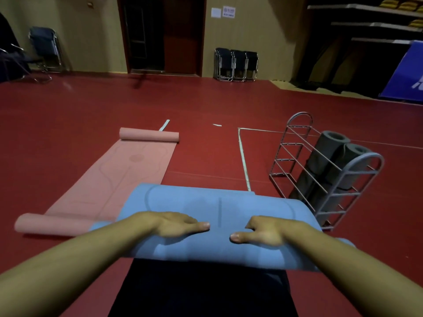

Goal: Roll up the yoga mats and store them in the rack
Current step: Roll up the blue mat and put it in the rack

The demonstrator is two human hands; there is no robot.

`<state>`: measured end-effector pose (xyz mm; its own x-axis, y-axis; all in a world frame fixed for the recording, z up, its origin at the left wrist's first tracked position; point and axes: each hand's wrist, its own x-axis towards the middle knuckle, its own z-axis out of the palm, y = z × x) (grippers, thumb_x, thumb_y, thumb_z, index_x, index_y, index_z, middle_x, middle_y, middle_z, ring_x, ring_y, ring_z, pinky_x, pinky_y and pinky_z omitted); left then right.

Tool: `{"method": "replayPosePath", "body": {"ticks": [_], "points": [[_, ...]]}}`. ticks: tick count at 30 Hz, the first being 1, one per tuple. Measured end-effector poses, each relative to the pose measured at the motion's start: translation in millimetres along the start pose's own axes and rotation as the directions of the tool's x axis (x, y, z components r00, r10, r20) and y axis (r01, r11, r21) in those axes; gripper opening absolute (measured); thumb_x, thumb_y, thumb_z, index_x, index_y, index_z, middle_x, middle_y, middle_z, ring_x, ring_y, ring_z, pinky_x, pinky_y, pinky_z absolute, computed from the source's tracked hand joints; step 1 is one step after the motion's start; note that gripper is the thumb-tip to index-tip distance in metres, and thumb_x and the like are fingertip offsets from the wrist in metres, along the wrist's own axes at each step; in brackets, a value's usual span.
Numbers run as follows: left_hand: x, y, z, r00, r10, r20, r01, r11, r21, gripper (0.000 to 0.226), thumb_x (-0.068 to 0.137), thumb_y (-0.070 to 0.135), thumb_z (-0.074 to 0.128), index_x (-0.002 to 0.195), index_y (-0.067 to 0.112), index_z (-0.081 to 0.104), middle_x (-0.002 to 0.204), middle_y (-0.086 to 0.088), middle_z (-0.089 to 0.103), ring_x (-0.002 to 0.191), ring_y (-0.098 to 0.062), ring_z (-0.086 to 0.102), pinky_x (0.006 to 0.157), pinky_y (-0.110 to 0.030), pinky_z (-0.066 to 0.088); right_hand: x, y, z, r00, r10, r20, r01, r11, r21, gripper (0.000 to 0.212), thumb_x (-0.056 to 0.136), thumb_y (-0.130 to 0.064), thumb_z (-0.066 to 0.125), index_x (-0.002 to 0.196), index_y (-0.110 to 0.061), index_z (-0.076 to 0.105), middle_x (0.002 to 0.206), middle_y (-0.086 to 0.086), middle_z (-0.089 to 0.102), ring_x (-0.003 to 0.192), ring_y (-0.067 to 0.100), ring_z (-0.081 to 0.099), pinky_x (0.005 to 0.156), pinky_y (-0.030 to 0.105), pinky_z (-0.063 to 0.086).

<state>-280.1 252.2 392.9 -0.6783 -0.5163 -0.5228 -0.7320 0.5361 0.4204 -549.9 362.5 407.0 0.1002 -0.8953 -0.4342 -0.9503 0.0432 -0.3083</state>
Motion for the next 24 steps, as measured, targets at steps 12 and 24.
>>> {"method": "replayPosePath", "body": {"ticks": [12,24], "points": [[12,-3,13,0.965,0.174,-0.194,-0.126,0.964,0.236,0.074,0.090,0.086,0.014,0.079,0.025,0.055,0.097,0.001,0.054,0.100,-0.023,0.056,0.101,-0.044,0.044,1,6,10,0.999,0.038,0.023,-0.039,0.999,0.025,0.099,0.065,-0.105,0.037,0.093,-0.015,0.069,0.096,0.001,0.071,0.093,0.020,0.067,0.094,0.040,0.052],[29,3,30,0.890,0.122,-0.438,-0.036,0.979,0.200,0.051,0.097,0.073,0.027,0.082,0.029,0.047,0.079,0.006,0.059,0.082,-0.023,0.057,0.072,-0.038,0.041,0,10,18,0.994,0.044,-0.098,-0.041,0.998,0.038,0.088,0.072,-0.102,0.030,0.078,-0.018,0.055,0.096,0.000,0.057,0.085,0.019,0.059,0.091,0.042,0.049]]}}
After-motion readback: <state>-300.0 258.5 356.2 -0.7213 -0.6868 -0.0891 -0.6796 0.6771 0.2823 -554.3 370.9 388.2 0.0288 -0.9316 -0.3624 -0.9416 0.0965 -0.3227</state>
